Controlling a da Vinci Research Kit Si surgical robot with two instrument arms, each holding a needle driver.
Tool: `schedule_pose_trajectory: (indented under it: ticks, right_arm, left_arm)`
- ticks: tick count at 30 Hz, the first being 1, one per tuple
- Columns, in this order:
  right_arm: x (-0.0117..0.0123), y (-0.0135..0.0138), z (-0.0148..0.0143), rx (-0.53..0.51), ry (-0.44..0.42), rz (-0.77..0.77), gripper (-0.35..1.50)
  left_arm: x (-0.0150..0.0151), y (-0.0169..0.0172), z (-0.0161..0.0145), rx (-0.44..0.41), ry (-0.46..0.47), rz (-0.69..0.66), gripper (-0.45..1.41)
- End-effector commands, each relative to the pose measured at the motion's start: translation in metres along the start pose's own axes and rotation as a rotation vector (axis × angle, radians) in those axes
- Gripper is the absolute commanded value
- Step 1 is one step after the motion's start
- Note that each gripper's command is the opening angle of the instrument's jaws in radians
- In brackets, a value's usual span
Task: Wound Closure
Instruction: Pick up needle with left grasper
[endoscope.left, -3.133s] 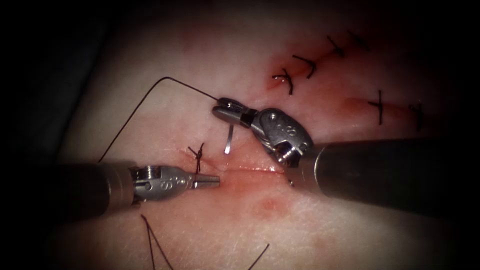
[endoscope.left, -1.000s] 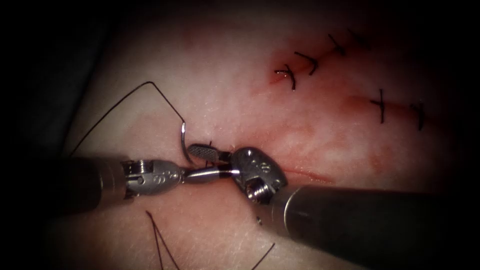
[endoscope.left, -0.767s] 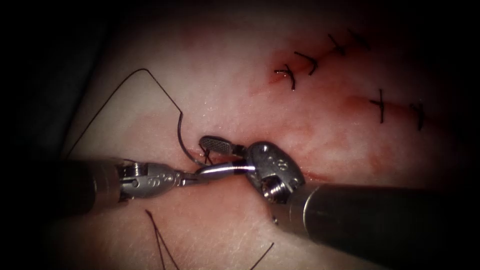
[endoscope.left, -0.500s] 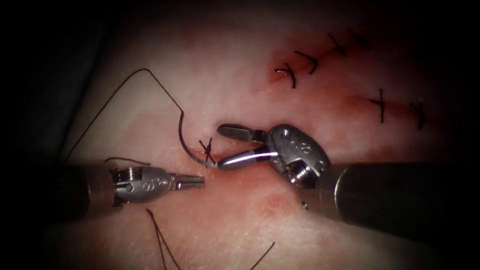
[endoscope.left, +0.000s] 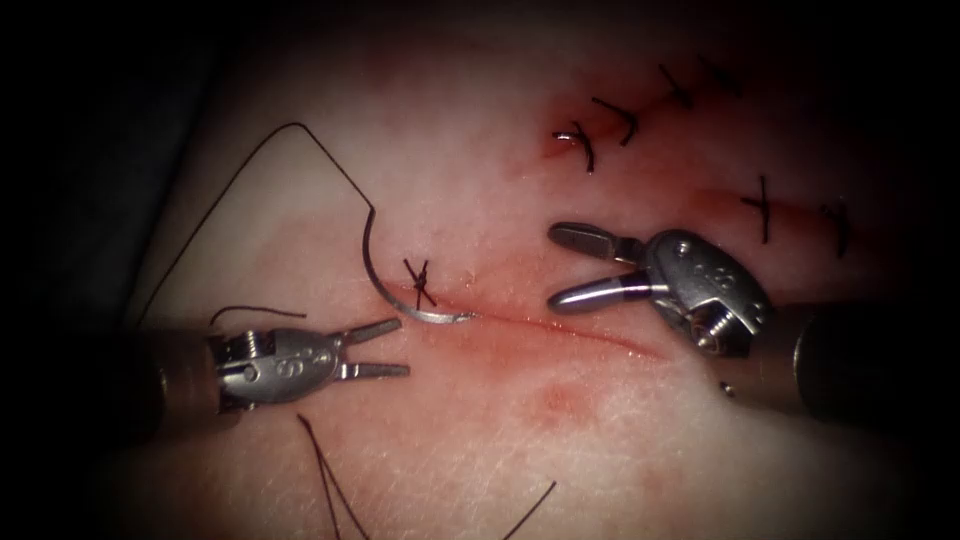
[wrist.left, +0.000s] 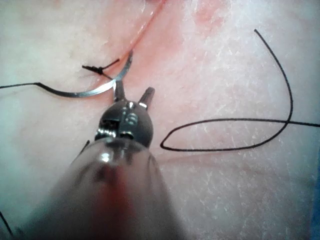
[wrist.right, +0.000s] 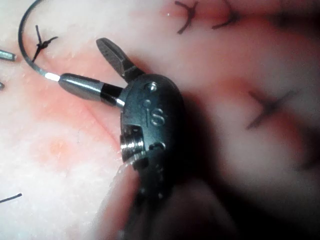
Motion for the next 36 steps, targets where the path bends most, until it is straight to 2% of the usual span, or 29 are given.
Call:
schedule_pose_trajectory:
  ticks: [1, 7, 14, 23, 36]
  right_arm:
    - [-0.0014, 0.0000, 0.0005, 0.001, -0.001, -0.002, 1.18]
    - [-0.0022, 0.0000, 0.0008, -0.002, 0.001, -0.011, 1.18]
    - [-0.0028, -0.0004, 0.0011, -0.006, 0.007, -0.018, 1.18]
    - [-0.0034, -0.0005, 0.0012, -0.005, -0.001, -0.033, 1.11]
    - [-0.0042, -0.0007, 0.0015, -0.006, -0.007, -0.025, 1.06]
  left_arm:
    - [-0.0003, 0.0004, 0.0012, 0.001, -0.002, 0.006, 0.19]
    - [0.0003, 0.0004, 0.0024, -0.003, -0.025, 0.028, 0.12]
    - [-0.0002, -0.0007, 0.0039, -0.062, -0.104, 0.044, -0.05]
    - [-0.0009, -0.0015, 0.0049, -0.068, -0.134, 0.051, -0.03]
    - [0.0008, 0.0000, 0.0031, -0.068, -0.147, 0.099, -0.01]
